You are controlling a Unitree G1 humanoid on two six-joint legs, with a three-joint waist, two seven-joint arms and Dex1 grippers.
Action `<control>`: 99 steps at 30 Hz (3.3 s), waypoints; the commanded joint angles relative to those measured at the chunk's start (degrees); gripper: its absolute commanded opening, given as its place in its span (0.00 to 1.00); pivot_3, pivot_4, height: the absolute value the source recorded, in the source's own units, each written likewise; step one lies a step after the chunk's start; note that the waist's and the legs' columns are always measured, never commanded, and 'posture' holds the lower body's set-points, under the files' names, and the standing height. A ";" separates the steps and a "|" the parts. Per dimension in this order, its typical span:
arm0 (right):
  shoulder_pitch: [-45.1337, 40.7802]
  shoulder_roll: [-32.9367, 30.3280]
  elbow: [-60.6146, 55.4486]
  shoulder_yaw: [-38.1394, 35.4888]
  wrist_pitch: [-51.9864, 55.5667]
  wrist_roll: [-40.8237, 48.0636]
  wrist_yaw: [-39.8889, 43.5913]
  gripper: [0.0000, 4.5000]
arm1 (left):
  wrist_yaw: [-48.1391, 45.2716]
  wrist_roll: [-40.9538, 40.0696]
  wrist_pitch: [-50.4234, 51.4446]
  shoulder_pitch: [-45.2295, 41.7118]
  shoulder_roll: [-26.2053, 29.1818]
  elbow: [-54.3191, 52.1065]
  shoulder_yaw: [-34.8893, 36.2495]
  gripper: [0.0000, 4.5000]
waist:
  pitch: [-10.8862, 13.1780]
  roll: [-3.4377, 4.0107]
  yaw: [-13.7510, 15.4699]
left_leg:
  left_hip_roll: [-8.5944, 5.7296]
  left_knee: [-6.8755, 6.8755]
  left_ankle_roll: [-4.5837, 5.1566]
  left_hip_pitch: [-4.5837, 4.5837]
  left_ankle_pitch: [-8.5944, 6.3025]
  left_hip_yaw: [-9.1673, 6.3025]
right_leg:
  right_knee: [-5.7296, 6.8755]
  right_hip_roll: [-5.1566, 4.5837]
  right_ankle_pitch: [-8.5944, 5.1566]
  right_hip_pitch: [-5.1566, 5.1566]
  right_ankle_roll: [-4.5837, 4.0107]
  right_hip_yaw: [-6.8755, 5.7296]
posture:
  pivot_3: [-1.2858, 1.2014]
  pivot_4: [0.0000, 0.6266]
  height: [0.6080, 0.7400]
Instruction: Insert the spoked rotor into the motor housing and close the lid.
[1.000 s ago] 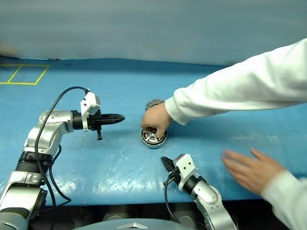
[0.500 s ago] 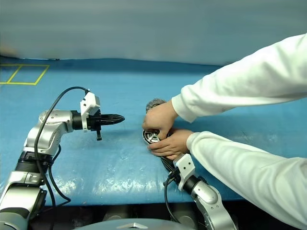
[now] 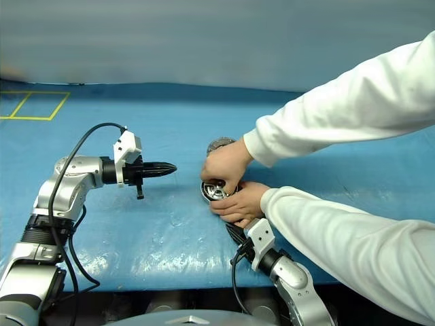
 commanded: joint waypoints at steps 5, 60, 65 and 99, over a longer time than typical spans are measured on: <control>-0.01 0.07 -0.52 -0.54 -0.78 0.06 -0.23 0.00 | -0.37 -0.66 -0.07 -0.30 0.66 -1.44 0.19 0.01 | 0.00 0.00 0.03 | 0.00 0.00 0.00 0.00 0.00 0.00 | -0.01 -0.01 0.00 0.00 0.00 0.00 | 0.52 0.24 1.00; -0.20 -0.12 -1.51 -0.25 -0.11 0.00 -0.54 0.00 | -1.44 -1.00 0.59 -0.62 1.02 -1.82 -0.24 0.01 | 0.00 0.00 -0.01 | 0.00 -0.01 0.00 0.00 0.00 0.00 | -0.01 0.00 -0.01 -0.01 -0.01 0.00 | 0.52 0.24 1.00; -0.42 -0.20 -1.15 -0.27 -0.24 0.01 -0.32 0.00 | -1.49 -1.01 0.54 -0.51 1.17 -1.81 -0.26 0.01 | 0.00 0.00 -0.02 | 0.00 -0.01 0.00 0.00 0.00 0.00 | -0.01 0.00 -0.01 -0.01 -0.01 0.00 | 0.52 0.24 1.00; -0.60 -0.49 -0.86 -0.24 -0.15 -0.08 -0.22 0.00 | -1.70 -0.95 0.24 -0.56 1.33 -1.59 -0.67 0.01 | 0.01 0.01 -0.02 | 0.00 -0.02 0.00 -0.01 0.00 0.00 | -0.02 0.00 -0.01 -0.02 -0.02 0.00 | 0.52 0.24 1.00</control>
